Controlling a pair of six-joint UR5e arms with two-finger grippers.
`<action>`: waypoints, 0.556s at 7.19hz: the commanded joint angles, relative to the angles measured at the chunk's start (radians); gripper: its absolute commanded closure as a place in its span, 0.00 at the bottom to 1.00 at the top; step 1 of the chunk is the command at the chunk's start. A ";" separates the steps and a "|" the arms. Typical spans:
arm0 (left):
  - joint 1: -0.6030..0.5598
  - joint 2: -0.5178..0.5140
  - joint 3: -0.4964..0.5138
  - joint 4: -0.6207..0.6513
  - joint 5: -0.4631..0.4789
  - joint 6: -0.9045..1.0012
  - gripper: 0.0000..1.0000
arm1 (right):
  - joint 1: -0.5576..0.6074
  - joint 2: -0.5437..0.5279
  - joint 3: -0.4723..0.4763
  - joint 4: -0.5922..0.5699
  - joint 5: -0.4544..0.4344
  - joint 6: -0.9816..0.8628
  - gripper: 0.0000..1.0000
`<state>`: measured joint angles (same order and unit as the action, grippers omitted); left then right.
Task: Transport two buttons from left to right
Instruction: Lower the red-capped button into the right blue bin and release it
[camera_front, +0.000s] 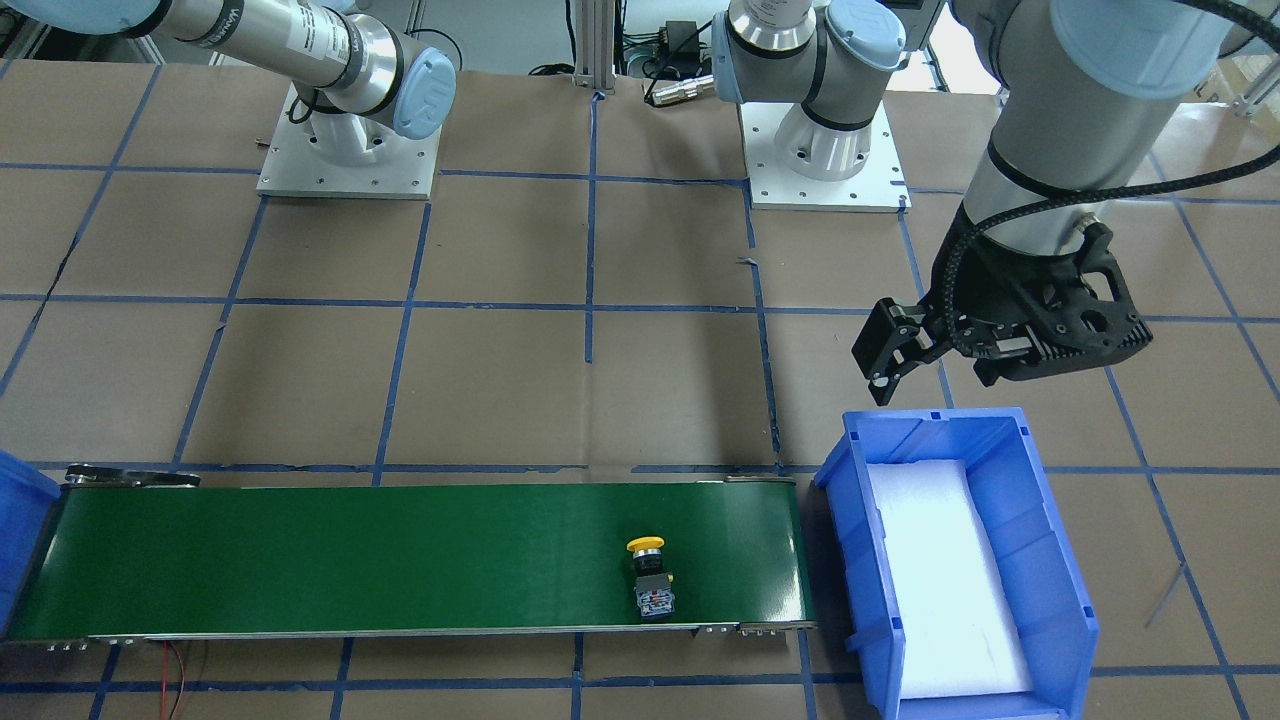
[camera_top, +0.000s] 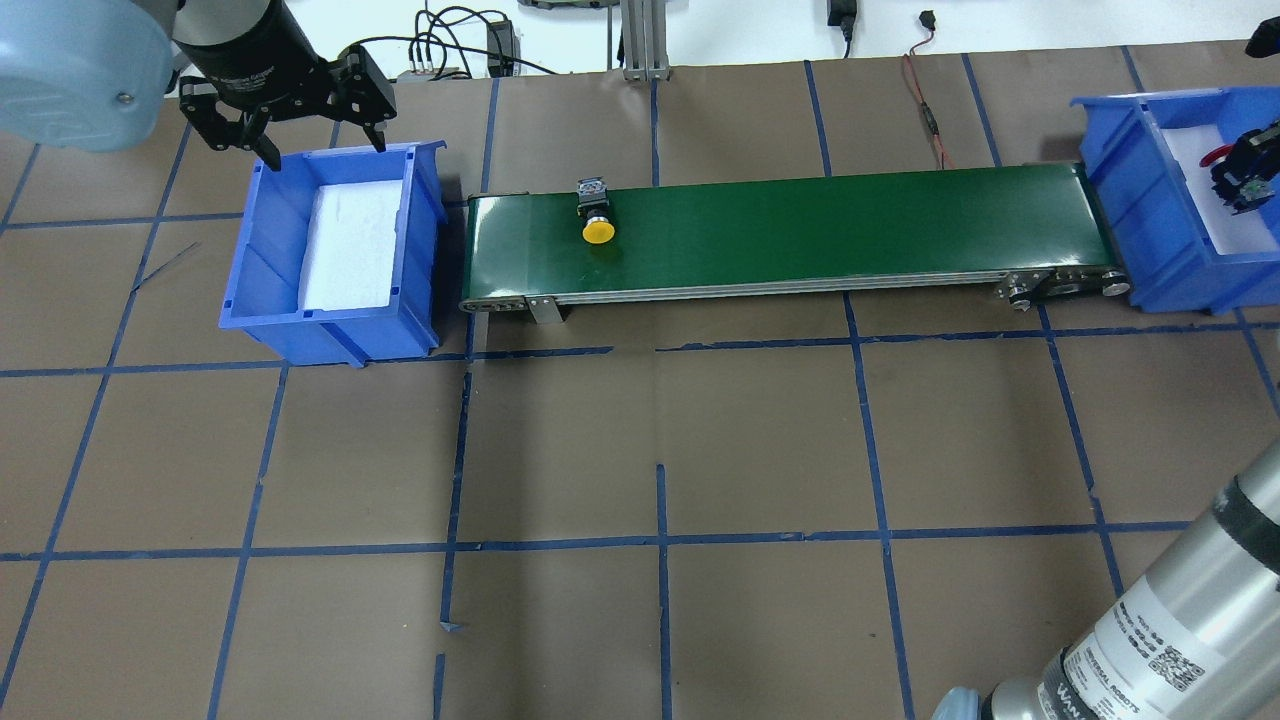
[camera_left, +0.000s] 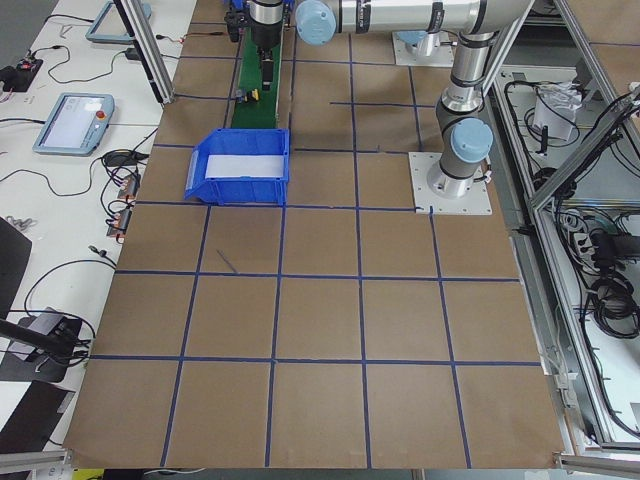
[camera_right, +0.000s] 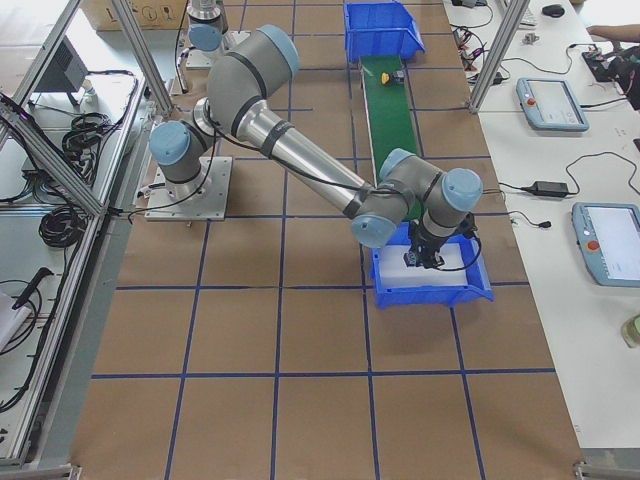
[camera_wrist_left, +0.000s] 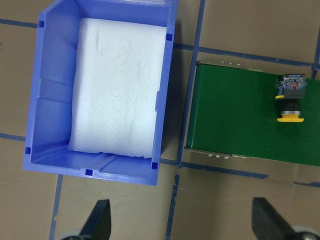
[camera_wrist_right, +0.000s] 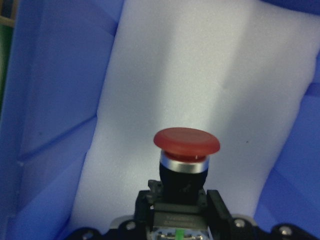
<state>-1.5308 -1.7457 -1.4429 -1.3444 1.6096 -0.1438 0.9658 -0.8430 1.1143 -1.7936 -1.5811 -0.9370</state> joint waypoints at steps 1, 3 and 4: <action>0.003 0.006 -0.004 0.045 -0.014 0.003 0.00 | 0.002 0.038 0.001 -0.035 0.003 0.001 0.94; -0.003 0.049 -0.027 -0.044 -0.010 0.003 0.00 | 0.002 0.055 -0.001 -0.052 0.003 0.001 0.93; -0.005 0.087 -0.036 -0.064 -0.013 0.003 0.00 | 0.002 0.052 0.001 -0.050 0.003 0.001 0.74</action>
<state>-1.5337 -1.6977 -1.4674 -1.3794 1.5978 -0.1411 0.9679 -0.7922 1.1142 -1.8415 -1.5785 -0.9358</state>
